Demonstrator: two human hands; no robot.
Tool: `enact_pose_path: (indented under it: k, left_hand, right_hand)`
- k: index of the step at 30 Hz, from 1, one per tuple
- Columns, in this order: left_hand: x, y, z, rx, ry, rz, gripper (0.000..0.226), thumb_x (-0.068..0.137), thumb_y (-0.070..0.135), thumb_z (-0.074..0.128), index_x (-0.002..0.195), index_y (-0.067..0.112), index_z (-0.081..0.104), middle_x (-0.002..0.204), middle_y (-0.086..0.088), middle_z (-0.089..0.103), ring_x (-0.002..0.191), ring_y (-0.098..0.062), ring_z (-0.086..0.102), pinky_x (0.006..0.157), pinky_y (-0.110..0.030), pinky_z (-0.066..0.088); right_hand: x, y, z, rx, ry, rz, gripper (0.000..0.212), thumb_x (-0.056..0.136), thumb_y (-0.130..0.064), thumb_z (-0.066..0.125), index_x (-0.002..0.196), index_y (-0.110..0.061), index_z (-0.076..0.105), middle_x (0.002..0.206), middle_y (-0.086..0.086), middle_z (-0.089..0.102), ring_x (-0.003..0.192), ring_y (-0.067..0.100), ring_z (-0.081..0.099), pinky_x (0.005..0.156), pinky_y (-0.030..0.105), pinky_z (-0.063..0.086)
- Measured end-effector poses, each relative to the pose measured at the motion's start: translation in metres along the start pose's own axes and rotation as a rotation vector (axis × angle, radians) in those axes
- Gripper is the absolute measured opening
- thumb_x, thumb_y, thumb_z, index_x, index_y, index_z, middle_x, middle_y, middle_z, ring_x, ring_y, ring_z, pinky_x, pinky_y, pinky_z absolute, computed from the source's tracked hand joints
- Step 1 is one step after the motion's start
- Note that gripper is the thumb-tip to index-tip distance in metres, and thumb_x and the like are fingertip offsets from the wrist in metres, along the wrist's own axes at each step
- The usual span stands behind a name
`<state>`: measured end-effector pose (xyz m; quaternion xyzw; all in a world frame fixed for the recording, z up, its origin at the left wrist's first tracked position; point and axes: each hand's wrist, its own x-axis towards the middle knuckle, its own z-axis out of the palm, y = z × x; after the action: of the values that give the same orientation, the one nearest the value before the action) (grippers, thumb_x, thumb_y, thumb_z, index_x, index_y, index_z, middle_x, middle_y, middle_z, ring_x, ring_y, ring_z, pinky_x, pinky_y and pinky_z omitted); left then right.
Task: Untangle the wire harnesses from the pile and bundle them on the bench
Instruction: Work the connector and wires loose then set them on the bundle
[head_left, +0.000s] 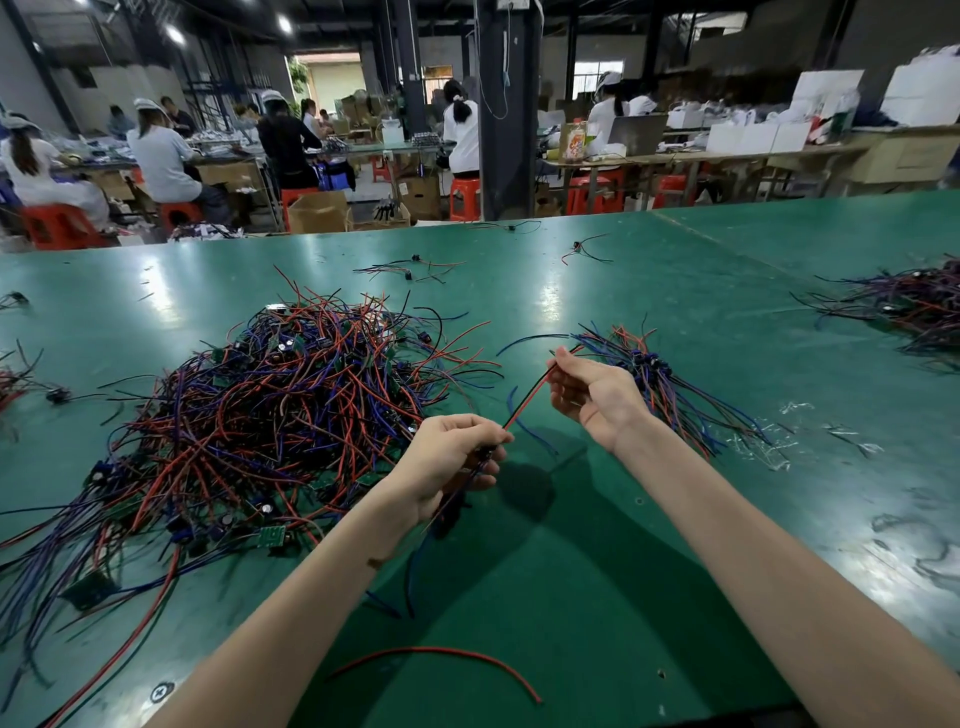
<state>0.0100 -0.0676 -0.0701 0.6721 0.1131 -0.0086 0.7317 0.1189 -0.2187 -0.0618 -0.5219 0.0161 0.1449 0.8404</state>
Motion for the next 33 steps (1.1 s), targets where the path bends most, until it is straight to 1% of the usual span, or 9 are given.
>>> enact_pose_path:
  k: [5, 12, 15, 17, 21, 23, 25, 31, 33]
  left_hand:
    - [-0.002, -0.001, 0.002, 0.052, -0.014, -0.02, 0.016, 0.088, 0.0, 0.057, 0.077, 0.002, 0.069, 0.056, -0.005, 0.058, 0.04, -0.009, 0.047, 0.041, -0.017, 0.042]
    - [-0.004, 0.001, 0.004, 0.087, -0.12, -0.057, 0.017, 0.089, 0.002, 0.058, 0.076, 0.004, 0.068, 0.056, -0.003, 0.058, 0.043, -0.009, 0.051, 0.044, -0.02, 0.048]
    - [-0.004, 0.0, 0.006, 0.106, -0.139, -0.069, 0.018, 0.09, 0.002, 0.057, 0.076, 0.005, 0.067, 0.056, -0.003, 0.058, 0.043, -0.009, 0.052, 0.045, -0.021, 0.05]
    - [-0.003, -0.002, 0.005, 0.104, -0.135, -0.076, 0.018, 0.09, 0.001, 0.056, 0.076, 0.004, 0.066, 0.055, -0.003, 0.058, 0.042, -0.01, 0.052, 0.044, -0.022, 0.051]
    - [0.0, -0.002, 0.001, 0.1, -0.107, -0.078, 0.019, 0.091, 0.002, 0.055, 0.075, 0.004, 0.066, 0.058, -0.004, 0.058, 0.042, -0.01, 0.051, 0.045, -0.023, 0.051]
    - [0.001, -0.001, -0.002, 0.098, -0.11, -0.084, 0.019, 0.091, 0.003, 0.056, 0.075, 0.004, 0.067, 0.058, -0.004, 0.058, 0.041, -0.01, 0.051, 0.046, -0.023, 0.051]
    - [0.001, 0.0, -0.003, 0.097, -0.121, -0.084, 0.019, 0.091, 0.004, 0.057, 0.075, 0.005, 0.067, 0.057, -0.003, 0.059, 0.042, -0.009, 0.051, 0.046, -0.023, 0.051]
    - [0.001, 0.002, -0.004, 0.075, -0.153, -0.061, 0.017, 0.092, 0.004, 0.057, 0.078, 0.006, 0.067, 0.058, -0.004, 0.06, 0.045, -0.008, 0.053, 0.044, -0.021, 0.049]
    - [0.0, 0.002, -0.004, 0.078, -0.149, -0.058, 0.017, 0.091, 0.004, 0.057, 0.078, 0.006, 0.067, 0.058, -0.004, 0.06, 0.044, -0.008, 0.052, 0.042, -0.019, 0.046]
  right_hand:
    - [0.001, -0.003, 0.001, -0.065, 0.037, 0.029, 0.024, 0.085, -0.015, 0.067, 0.065, -0.004, 0.062, 0.046, 0.003, 0.059, 0.039, 0.011, 0.051, 0.041, 0.018, 0.046]
    - [0.004, -0.006, -0.008, 0.099, 0.011, 0.333, 0.024, 0.086, -0.013, 0.065, 0.065, -0.002, 0.058, 0.045, 0.004, 0.052, 0.034, 0.011, 0.047, 0.035, 0.014, 0.041]
    - [0.006, -0.003, -0.009, 0.148, 0.015, 0.371, 0.024, 0.087, -0.011, 0.063, 0.067, 0.0, 0.057, 0.044, 0.005, 0.051, 0.033, 0.01, 0.047, 0.033, 0.014, 0.04]
    - [0.008, -0.001, -0.008, 0.065, 0.03, 0.297, 0.023, 0.088, -0.01, 0.063, 0.068, 0.0, 0.057, 0.043, 0.004, 0.053, 0.032, 0.009, 0.048, 0.034, 0.014, 0.042]
    - [0.012, 0.003, -0.007, -0.143, 0.126, -0.025, 0.019, 0.081, -0.006, 0.071, 0.068, 0.0, 0.058, 0.044, 0.005, 0.059, 0.034, 0.011, 0.051, 0.039, 0.018, 0.047]
    - [0.012, 0.004, -0.007, -0.157, 0.135, -0.086, 0.02, 0.08, -0.007, 0.072, 0.068, -0.001, 0.058, 0.044, 0.004, 0.06, 0.035, 0.011, 0.052, 0.04, 0.019, 0.048]
    - [0.014, 0.003, -0.008, -0.079, 0.137, -0.029, 0.02, 0.082, -0.008, 0.071, 0.068, -0.001, 0.058, 0.044, 0.004, 0.058, 0.034, 0.011, 0.052, 0.039, 0.018, 0.047]
    - [0.016, 0.0, -0.014, 0.22, 0.044, 0.298, 0.024, 0.092, -0.01, 0.057, 0.071, -0.002, 0.05, 0.042, 0.006, 0.052, 0.033, 0.009, 0.05, 0.032, 0.013, 0.041]
    - [0.014, -0.001, -0.013, 0.229, 0.046, 0.297, 0.025, 0.092, -0.009, 0.056, 0.07, -0.002, 0.05, 0.041, 0.006, 0.052, 0.032, 0.009, 0.05, 0.032, 0.013, 0.04]
